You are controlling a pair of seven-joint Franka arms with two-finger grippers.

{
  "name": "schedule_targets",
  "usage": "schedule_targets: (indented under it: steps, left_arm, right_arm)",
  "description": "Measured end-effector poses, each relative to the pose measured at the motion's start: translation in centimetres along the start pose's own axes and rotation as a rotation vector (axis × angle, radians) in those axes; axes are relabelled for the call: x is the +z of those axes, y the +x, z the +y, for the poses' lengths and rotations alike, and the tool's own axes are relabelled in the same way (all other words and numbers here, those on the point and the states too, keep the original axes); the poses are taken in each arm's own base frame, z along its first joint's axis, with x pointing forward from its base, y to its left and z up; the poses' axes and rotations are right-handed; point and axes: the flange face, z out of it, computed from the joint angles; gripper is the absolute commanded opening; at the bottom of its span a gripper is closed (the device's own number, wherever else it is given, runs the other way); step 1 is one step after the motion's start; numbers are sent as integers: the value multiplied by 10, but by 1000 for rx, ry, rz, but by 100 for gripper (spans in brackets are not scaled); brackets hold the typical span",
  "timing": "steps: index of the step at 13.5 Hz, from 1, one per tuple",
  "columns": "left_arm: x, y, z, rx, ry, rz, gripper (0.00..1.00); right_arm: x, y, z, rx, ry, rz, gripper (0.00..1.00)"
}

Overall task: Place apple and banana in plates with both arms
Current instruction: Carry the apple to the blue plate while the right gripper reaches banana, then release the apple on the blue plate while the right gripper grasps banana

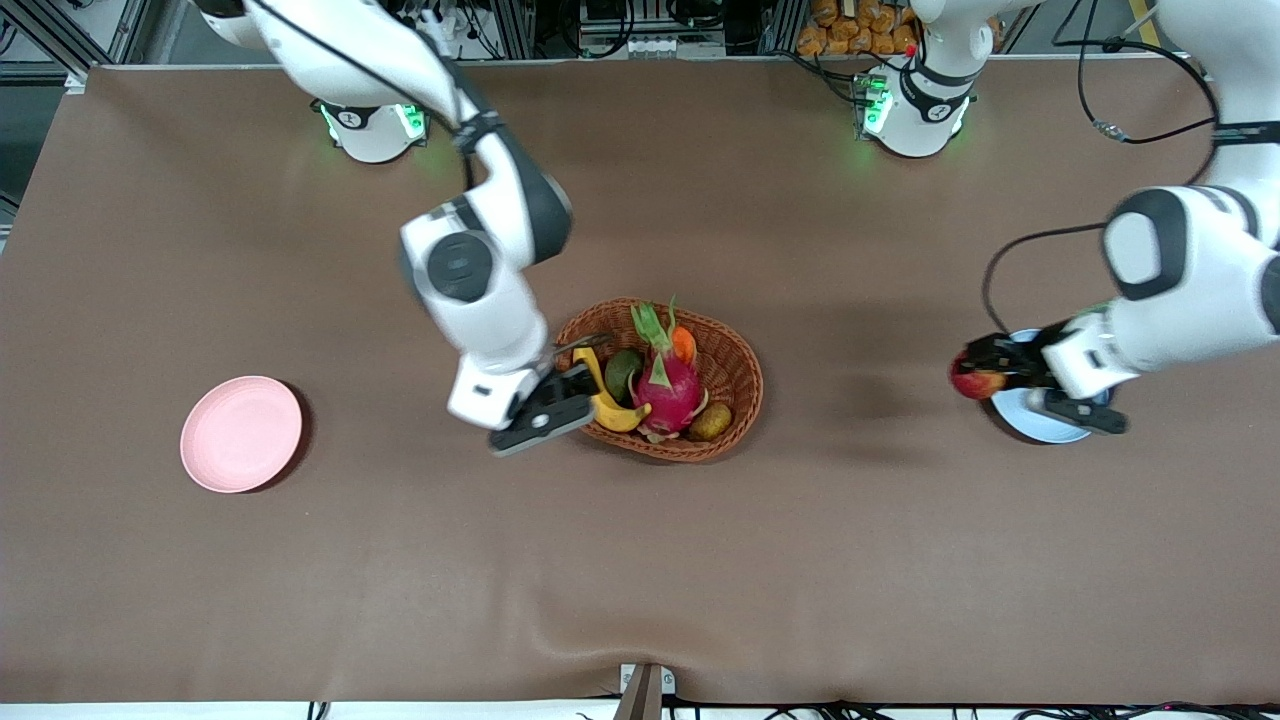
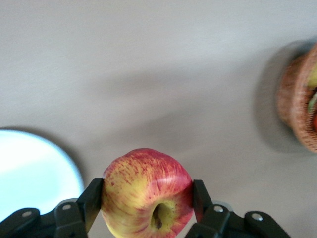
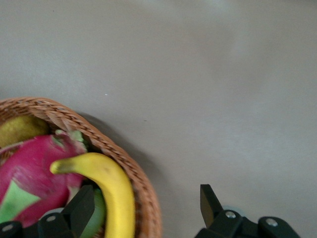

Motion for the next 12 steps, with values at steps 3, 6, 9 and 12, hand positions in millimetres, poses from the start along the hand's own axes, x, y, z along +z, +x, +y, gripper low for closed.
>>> schedule_targets:
  steps: [3, 6, 9, 12]
  left_arm:
    - [7, -32, -91, 5, -40, 5, 9]
    - [18, -56, -149, 16, -74, 14, 9]
    - [45, -70, -186, 30, -120, 7, 10]
    - [63, -71, -204, 35, -146, 7, 14]
  right_arm:
    - [19, -6, -32, 55, 7, 42, 95]
    - [40, -8, -40, 58, 20, 74, 95]
    - [60, -16, -56, 73, 15, 73, 95]
    - [72, -25, -69, 94, -10, 71, 95]
